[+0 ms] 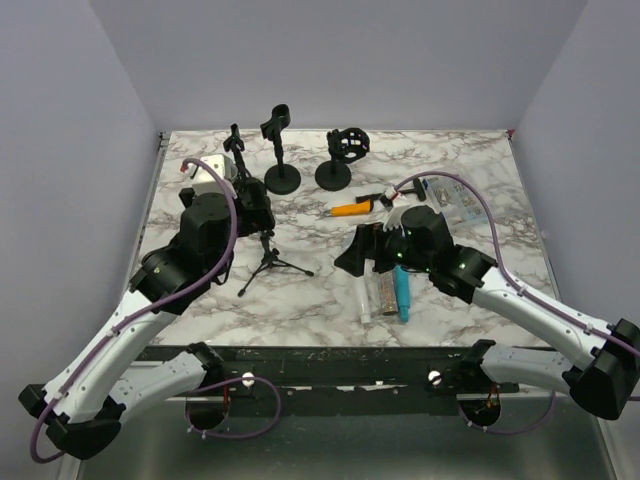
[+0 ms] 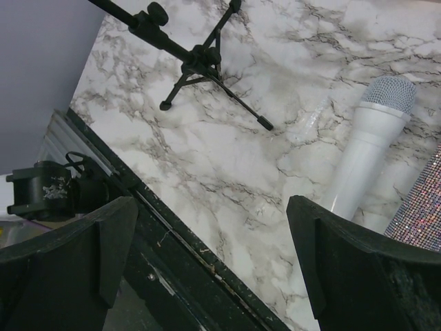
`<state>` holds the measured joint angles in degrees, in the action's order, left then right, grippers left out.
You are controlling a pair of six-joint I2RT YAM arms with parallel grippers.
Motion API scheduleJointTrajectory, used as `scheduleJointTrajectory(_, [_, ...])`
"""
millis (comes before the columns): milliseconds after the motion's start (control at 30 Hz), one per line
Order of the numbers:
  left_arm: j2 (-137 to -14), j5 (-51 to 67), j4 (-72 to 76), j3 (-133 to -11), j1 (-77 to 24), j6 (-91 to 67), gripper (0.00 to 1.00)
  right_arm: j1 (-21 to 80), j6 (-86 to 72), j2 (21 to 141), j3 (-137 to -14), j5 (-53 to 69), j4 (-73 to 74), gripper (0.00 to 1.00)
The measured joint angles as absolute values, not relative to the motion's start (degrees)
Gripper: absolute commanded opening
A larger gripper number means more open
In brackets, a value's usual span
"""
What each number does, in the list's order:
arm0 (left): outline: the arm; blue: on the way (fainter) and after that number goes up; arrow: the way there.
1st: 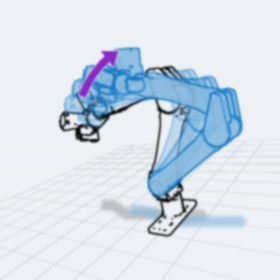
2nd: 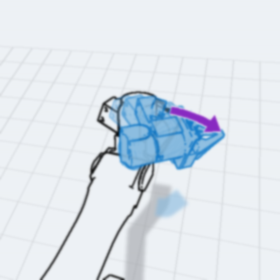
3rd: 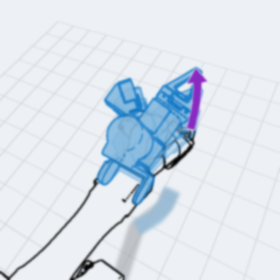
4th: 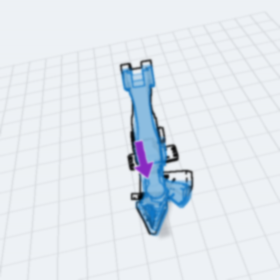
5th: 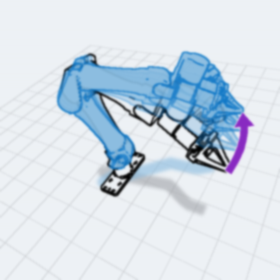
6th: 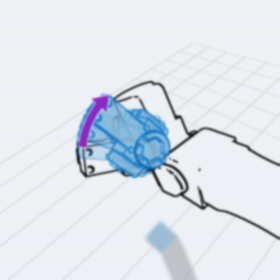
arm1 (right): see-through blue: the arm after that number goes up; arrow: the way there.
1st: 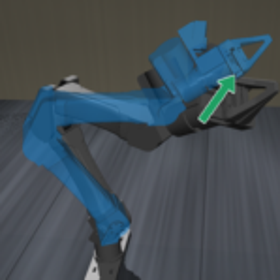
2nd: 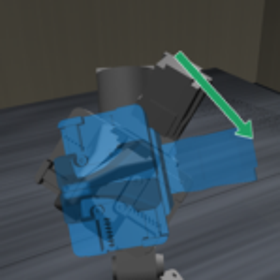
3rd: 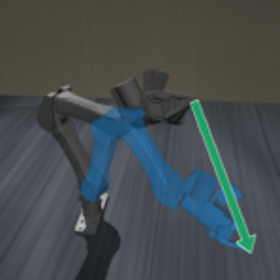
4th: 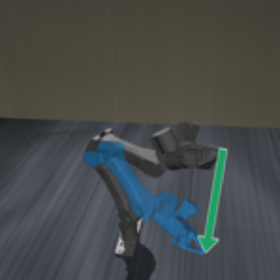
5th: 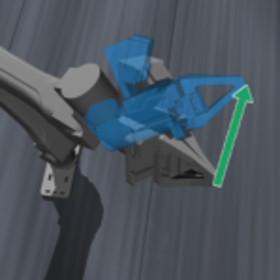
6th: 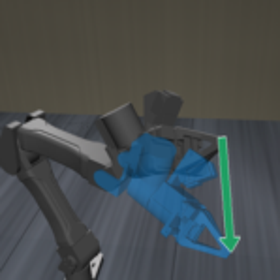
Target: Remove the microphone from the stand
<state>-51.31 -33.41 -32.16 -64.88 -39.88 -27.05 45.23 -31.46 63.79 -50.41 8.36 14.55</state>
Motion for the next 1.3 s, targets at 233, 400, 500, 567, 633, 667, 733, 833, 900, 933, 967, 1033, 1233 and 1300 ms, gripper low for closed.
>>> scheduleJointTrajectory(233, [-45.47,-33.39,-39.48,-69.93,-39.88,-24.69,0.98,45.23,-31.48,61.69,-49.78,8.38,13.39,1.00])
scheduleJointTrajectory(400, [-48.29,-36.51,-47.03,-81.69,-38.92,-25.87,0.98,45.23,-31.51,59.33,-48.18,8.91,11.42,1.00])
scheduleJointTrajectory(500, [-52.18,-38.26,-50.68,-87.85,-36.62,-26.65,0.99,45.23,-31.51,58.43,-47.29,9.82,9.50,1.00])
scheduleJointTrajectory(567, [-53.74,-38.63,-51.40,-89.06,-35.16,-26.85,0.99,45.23,-31.48,58.06,-46.63,10.39,8.58,1.00])
scheduleJointTrajectory(633, [-54.52,-38.15,-50.76,-88.16,-33.10,-26.57,0.98,45.23,-31.46,58.13,-46.54,11.09,8.40,1.00])
scheduleJointTrajectory(667, [-55.11,-37.50,-49.80,-87.18,-31.68,-26.24,0.99,45.23,-31.44,58.19,-46.54,11.35,8.36,1.00])
scheduleJointTrajectory(733, [-56.45,-36.67,-48.80,-86.56,-30.24,-25.82,0.97,45.23,-31.42,58.19,-46.54,11.68,8.23,1.00])
scheduleJointTrajectory(833, [-60.73,-35.99,-46.65,-87.68,-28.99,-23.99,0.91,45.23,-31.44,58.11,-46.52,11.73,8.14,1.00])
scheduleJointTrajectory(900, [-63.35,-35.44,-44.75,-88.07,-28.86,-22.55,0.82,45.23,-31.46,57.87,-46.15,11.70,7.77,1.00])
scheduleJointTrajectory(933, [-64.69,-35.20,-43.86,-88.05,-28.84,-21.71,0.79,45.23,-31.46,57.63,-45.84,11.70,7.64,1.00])
scheduleJointTrajectory(967, [-66.00,-35.00,-43.05,-88.05,-28.84,-20.95,0.78,45.23,-31.48,57.45,-45.58,11.68,7.57,1.00])
scheduleJointTrajectory(1033, [-67.92,-34.63,-41.80,-88.01,-28.84,-19.53,0.78,45.23,-31.48,57.08,-45.04,11.68,7.53,1.00])
scheduleJointTrajectory(1233, [-70.76,-35.42,-39.79,-87.57,-28.82,-18.15,0.78,45.23,-31.51,56.73,-44.69,11.66,7.53,1.00])
scheduleJointTrajectory(1300, [-70.85,-35.90,-39.13,-86.78,-28.84,-18.06,0.74,45.23,-31.51,56.58,-44.69,11.66,7.53,1.00])
